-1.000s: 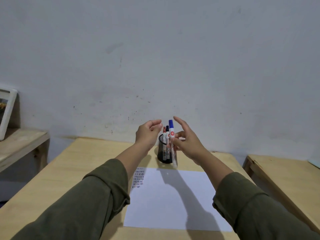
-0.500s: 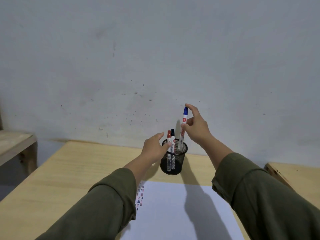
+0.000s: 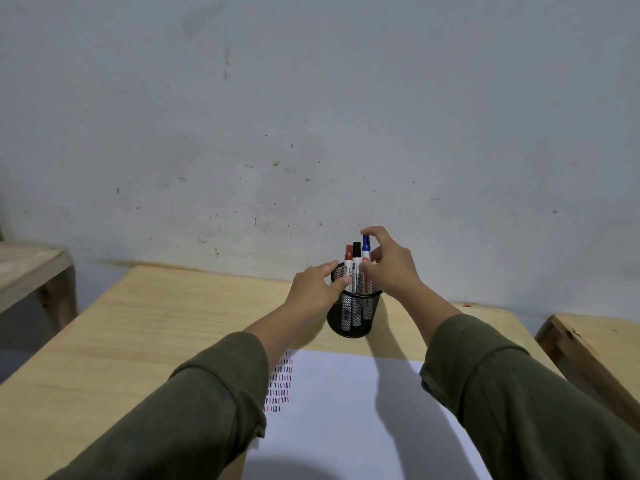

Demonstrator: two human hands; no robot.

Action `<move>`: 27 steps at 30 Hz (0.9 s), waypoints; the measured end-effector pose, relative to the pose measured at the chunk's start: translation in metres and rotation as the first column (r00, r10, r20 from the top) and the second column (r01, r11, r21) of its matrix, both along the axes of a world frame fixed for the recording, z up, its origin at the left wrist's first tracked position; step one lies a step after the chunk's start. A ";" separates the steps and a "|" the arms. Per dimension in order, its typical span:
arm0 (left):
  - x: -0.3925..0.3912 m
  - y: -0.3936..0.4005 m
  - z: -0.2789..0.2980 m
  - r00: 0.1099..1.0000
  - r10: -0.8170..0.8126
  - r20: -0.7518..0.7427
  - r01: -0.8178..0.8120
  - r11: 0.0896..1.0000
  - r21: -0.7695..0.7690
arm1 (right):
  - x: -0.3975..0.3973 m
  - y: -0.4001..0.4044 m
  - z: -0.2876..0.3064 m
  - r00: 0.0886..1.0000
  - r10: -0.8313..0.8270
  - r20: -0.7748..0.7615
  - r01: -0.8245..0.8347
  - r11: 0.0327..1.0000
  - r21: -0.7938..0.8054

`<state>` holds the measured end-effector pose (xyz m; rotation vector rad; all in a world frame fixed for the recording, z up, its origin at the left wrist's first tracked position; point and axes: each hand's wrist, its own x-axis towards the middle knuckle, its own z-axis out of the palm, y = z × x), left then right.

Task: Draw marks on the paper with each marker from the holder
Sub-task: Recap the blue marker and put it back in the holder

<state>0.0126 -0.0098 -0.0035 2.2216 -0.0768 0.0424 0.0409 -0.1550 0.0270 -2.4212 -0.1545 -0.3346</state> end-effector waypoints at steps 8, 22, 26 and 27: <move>0.000 -0.001 0.001 1.000 0.014 -0.006 -0.014 1.000 -0.022 | 0.005 -0.003 -0.007 0.999 0.052 -0.002 -0.052 0.984 -0.173; -0.002 -0.002 0.002 1.000 0.027 -0.003 -0.027 0.999 -0.032 | -0.008 -0.008 -0.007 0.987 0.027 0.161 -0.006 0.992 -0.129; -0.004 -0.003 0.004 0.999 0.037 -0.009 -0.037 0.997 -0.065 | -0.013 -0.006 -0.007 0.994 0.067 0.088 -0.062 0.997 -0.055; -0.005 -0.003 0.004 0.999 0.044 -0.006 -0.044 0.997 -0.070 | -0.015 -0.005 -0.007 0.994 0.074 0.082 -0.072 0.997 -0.036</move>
